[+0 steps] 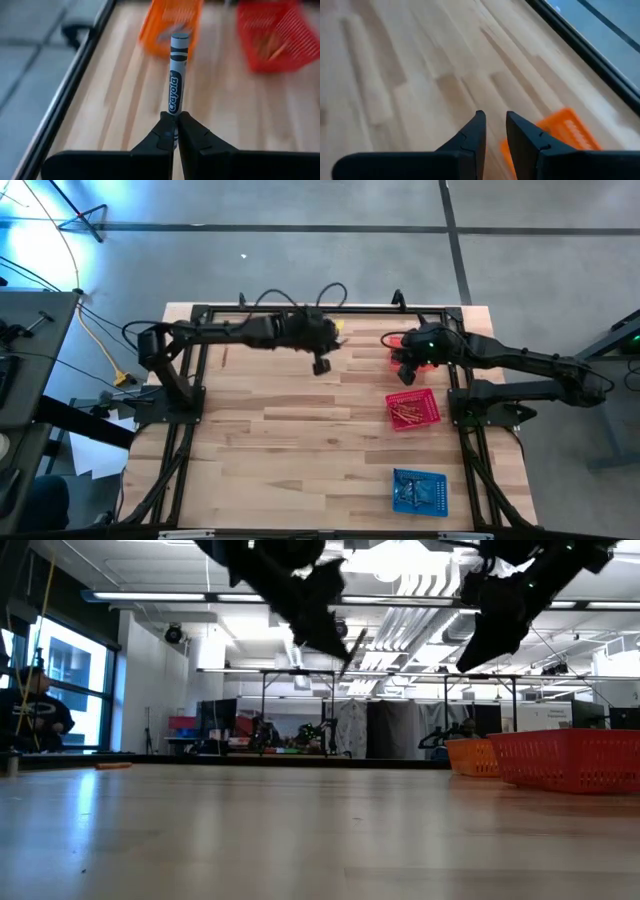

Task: Sort crayons
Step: Put the gray crayon into the orange bin

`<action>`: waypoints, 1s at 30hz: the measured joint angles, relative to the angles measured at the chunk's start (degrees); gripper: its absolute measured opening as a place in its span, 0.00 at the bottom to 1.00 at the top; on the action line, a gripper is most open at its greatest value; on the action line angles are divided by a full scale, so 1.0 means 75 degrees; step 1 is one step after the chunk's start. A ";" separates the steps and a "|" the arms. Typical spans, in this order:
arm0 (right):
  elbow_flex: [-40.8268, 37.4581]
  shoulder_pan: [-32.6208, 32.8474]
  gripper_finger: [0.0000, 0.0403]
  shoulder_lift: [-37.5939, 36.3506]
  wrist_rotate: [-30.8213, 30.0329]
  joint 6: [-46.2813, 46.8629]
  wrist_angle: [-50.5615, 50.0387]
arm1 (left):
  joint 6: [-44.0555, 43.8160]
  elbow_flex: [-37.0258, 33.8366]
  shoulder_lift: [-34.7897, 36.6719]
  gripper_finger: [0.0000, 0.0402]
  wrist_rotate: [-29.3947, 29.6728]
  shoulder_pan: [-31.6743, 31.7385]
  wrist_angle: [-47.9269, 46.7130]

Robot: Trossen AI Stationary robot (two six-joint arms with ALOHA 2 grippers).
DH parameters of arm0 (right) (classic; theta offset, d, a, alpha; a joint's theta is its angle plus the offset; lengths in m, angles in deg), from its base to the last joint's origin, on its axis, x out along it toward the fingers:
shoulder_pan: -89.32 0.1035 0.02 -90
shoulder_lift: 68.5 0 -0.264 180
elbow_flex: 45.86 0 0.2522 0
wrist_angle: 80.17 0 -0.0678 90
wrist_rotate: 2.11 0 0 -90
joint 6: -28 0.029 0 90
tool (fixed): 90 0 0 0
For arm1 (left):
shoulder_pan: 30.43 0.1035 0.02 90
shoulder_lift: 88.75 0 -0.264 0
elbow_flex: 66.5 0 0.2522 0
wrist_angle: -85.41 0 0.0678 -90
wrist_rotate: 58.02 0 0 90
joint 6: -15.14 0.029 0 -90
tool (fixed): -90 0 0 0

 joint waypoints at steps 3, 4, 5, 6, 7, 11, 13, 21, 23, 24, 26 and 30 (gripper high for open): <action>-0.0672 0.0003 0.17 -0.0497 0.0368 0.0087 0.0929 | -0.0137 0.0000 0.0000 0.00 0.0470 -0.0570 0.0879; -0.0903 0.0003 0.17 -0.0669 0.0413 0.0229 0.1305 | -0.0256 0.0000 -0.0008 0.00 0.0697 -0.0742 0.1170; -0.1150 0.0003 0.17 -0.0858 0.0533 0.0395 0.1744 | -0.0411 0.0000 -0.0020 0.00 0.0931 -0.0901 0.1480; -0.1400 0.0005 0.17 -0.1046 0.0647 0.0523 0.2216 | -0.0552 0.0000 -0.0025 0.00 0.1156 -0.1046 0.1708; -0.1651 0.0024 0.17 -0.1233 0.0790 0.0639 0.2745 | -0.0661 -0.0004 -0.0026 0.00 0.1371 -0.1190 0.1892; -0.2564 0.0312 0.17 -0.1882 0.1015 0.1068 0.4841 | -0.0957 -0.0006 -0.0026 0.00 0.2273 -0.1668 0.2406; -0.2888 0.0548 0.17 -0.2095 0.1007 0.1193 0.5599 | -0.1044 -0.0006 -0.0026 0.00 0.2689 -0.1851 0.2569; -0.3303 0.1652 0.17 -0.2193 0.0565 0.1204 0.7353 | -0.1066 -0.0014 -0.0449 0.00 0.3064 -0.2302 0.3760; -0.3300 0.1884 0.17 -0.2166 0.0283 0.1168 0.7535 | -0.1064 -0.0011 -0.0628 0.00 0.3065 -0.2359 0.4167; -0.3300 0.1984 0.17 -0.2164 0.0196 0.1138 0.7557 | -0.1062 -0.0006 -0.0697 0.00 0.3062 -0.2376 0.4280; -0.3300 0.2135 0.17 -0.2116 0.0102 0.1131 0.7707 | -0.1052 -0.0017 -0.0796 0.00 0.3061 -0.2399 0.4406; -0.3300 0.2354 0.17 -0.2060 -0.0064 0.1138 0.7839 | -0.1076 -0.0015 -0.0901 0.00 0.3030 -0.2393 0.4852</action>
